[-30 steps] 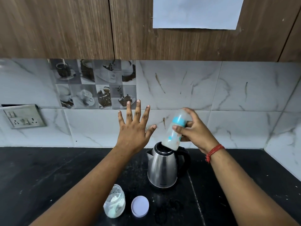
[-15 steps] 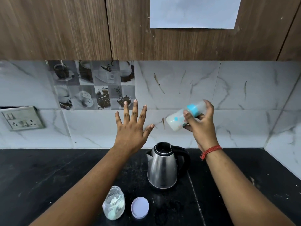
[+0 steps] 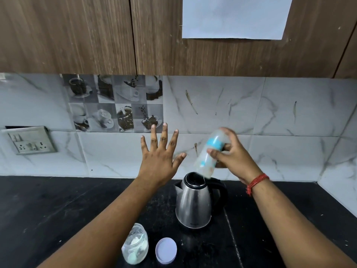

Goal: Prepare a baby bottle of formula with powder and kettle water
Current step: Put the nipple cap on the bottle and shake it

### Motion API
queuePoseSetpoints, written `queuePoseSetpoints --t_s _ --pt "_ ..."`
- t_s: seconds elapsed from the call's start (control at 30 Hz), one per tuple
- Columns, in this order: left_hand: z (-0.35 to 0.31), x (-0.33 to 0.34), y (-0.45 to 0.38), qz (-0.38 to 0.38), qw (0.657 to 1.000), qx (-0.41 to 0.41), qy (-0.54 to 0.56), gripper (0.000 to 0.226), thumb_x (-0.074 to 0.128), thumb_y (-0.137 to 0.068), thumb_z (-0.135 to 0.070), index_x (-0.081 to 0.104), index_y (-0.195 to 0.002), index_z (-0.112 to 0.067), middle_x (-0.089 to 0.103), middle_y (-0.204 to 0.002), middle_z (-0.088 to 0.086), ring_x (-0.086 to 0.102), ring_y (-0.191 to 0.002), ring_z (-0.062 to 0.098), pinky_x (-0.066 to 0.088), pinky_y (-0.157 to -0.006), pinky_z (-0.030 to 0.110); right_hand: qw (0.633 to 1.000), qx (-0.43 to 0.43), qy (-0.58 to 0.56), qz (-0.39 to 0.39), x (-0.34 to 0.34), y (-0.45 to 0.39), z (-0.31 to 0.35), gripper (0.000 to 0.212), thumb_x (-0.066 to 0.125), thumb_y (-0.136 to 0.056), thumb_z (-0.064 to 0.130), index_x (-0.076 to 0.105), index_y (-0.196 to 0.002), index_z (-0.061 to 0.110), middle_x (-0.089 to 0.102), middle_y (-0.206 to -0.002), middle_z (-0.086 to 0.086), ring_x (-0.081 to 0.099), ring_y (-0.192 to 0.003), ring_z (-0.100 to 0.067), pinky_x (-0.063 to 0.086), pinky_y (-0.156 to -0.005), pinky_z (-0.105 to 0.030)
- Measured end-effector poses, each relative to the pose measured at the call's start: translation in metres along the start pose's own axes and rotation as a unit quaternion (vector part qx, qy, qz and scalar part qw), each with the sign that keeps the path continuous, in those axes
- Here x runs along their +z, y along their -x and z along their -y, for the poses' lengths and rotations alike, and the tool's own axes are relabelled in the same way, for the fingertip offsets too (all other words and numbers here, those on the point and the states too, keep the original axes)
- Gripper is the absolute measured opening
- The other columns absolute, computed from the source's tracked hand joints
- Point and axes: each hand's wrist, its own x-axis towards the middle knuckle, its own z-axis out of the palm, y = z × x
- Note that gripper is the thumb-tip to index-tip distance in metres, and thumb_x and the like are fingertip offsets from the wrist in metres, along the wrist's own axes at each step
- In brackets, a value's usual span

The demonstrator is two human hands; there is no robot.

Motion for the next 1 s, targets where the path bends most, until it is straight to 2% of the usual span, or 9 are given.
queuePoseSetpoints --t_s 0.03,0.13,0.23,0.33,0.43,0.53,0.63,0.77,1.0 --pt "-0.001 0.000 0.000 0.001 1.000 0.003 -0.002 0.076 -0.006 -0.095 -0.073 -0.022 -0.158 -0.034 -0.031 -0.168 0.004 -0.030 -0.153 0.036 -0.006 -0.123 0.067 1.000 0.000 0.014 0.013 0.001 0.001 0.000 0.075 0.081 -0.085 0.018 0.038 -0.142 0.043 0.063 -0.117 -0.016 0.072 -0.099 -0.026 0.064 -0.076 -0.043" --pt "-0.002 -0.001 -0.002 0.002 1.000 -0.005 0.003 0.076 -0.007 -0.094 -0.073 -0.023 -0.158 -0.034 -0.032 -0.167 0.004 -0.031 -0.153 0.036 -0.006 -0.123 0.067 0.996 -0.012 -0.055 -0.075 -0.004 -0.002 -0.001 0.073 0.077 -0.089 0.018 0.034 -0.143 0.040 0.063 -0.120 -0.015 0.072 -0.103 -0.025 0.064 -0.078 -0.044" --pt "-0.003 0.000 -0.002 0.005 1.000 0.003 -0.004 0.076 -0.004 -0.095 -0.072 -0.025 -0.157 -0.034 -0.034 -0.166 0.003 -0.032 -0.152 0.035 -0.005 -0.123 0.067 1.000 -0.008 0.005 -0.005 0.001 0.002 0.001 0.076 0.080 -0.085 0.017 0.037 -0.143 0.040 0.064 -0.116 -0.014 0.073 -0.096 -0.024 0.064 -0.073 -0.041" --pt "-0.002 0.001 -0.005 0.002 1.000 -0.003 0.004 0.076 -0.004 -0.096 -0.072 -0.023 -0.158 -0.034 -0.033 -0.167 0.004 -0.031 -0.153 0.036 -0.005 -0.123 0.067 0.992 -0.034 -0.058 -0.111 -0.003 0.001 -0.004 0.077 0.077 -0.088 0.017 0.032 -0.148 0.035 0.063 -0.115 -0.009 0.073 -0.095 -0.017 0.063 -0.071 -0.036" --pt "-0.002 0.000 -0.005 0.004 1.000 0.003 -0.002 0.075 -0.003 -0.096 -0.072 -0.023 -0.158 -0.034 -0.033 -0.167 0.003 -0.031 -0.153 0.035 -0.005 -0.123 0.067 0.999 -0.009 0.014 -0.032 -0.004 0.000 -0.002 0.076 0.081 -0.084 0.018 0.039 -0.144 0.040 0.064 -0.111 -0.009 0.073 -0.092 -0.020 0.064 -0.069 -0.036" --pt "-0.001 0.000 -0.006 0.006 1.000 -0.005 0.000 0.075 -0.004 -0.095 -0.072 -0.026 -0.157 -0.035 -0.035 -0.166 0.003 -0.032 -0.152 0.035 -0.007 -0.123 0.066 0.998 0.000 -0.011 -0.067 -0.009 -0.002 -0.005 0.072 0.079 -0.086 0.018 0.039 -0.142 0.040 0.065 -0.112 -0.010 0.072 -0.098 -0.026 0.064 -0.073 -0.042" --pt "-0.002 0.002 -0.006 0.006 1.000 -0.002 0.000 0.075 -0.004 -0.095 -0.072 -0.026 -0.157 -0.035 -0.034 -0.166 0.003 -0.031 -0.153 0.035 -0.007 -0.123 0.067 0.999 0.032 0.024 0.029 -0.003 0.005 -0.005 0.074 0.082 -0.084 0.017 0.043 -0.140 0.044 0.066 -0.110 -0.013 0.074 -0.092 -0.024 0.064 -0.073 -0.041" --pt "-0.003 0.007 -0.006 0.007 1.000 -0.005 0.004 0.076 -0.006 -0.094 -0.073 -0.024 -0.157 -0.035 -0.033 -0.167 0.004 -0.032 -0.152 0.036 -0.008 -0.123 0.066 0.999 0.031 -0.012 -0.007 -0.001 0.006 -0.007 0.069 0.080 -0.086 0.022 0.043 -0.139 0.044 0.068 -0.112 -0.016 0.074 -0.089 -0.022 0.064 -0.075 -0.045" --pt "-0.004 0.014 0.002 0.012 1.000 -0.010 0.017 0.075 -0.002 -0.096 -0.072 -0.024 -0.157 -0.035 -0.035 -0.166 0.003 -0.031 -0.153 0.035 -0.009 -0.123 0.065 0.999 0.028 -0.018 0.005 0.001 0.009 -0.004 0.069 0.080 -0.086 0.023 0.043 -0.140 0.045 0.068 -0.113 -0.017 0.073 -0.087 -0.019 0.062 -0.069 -0.037"
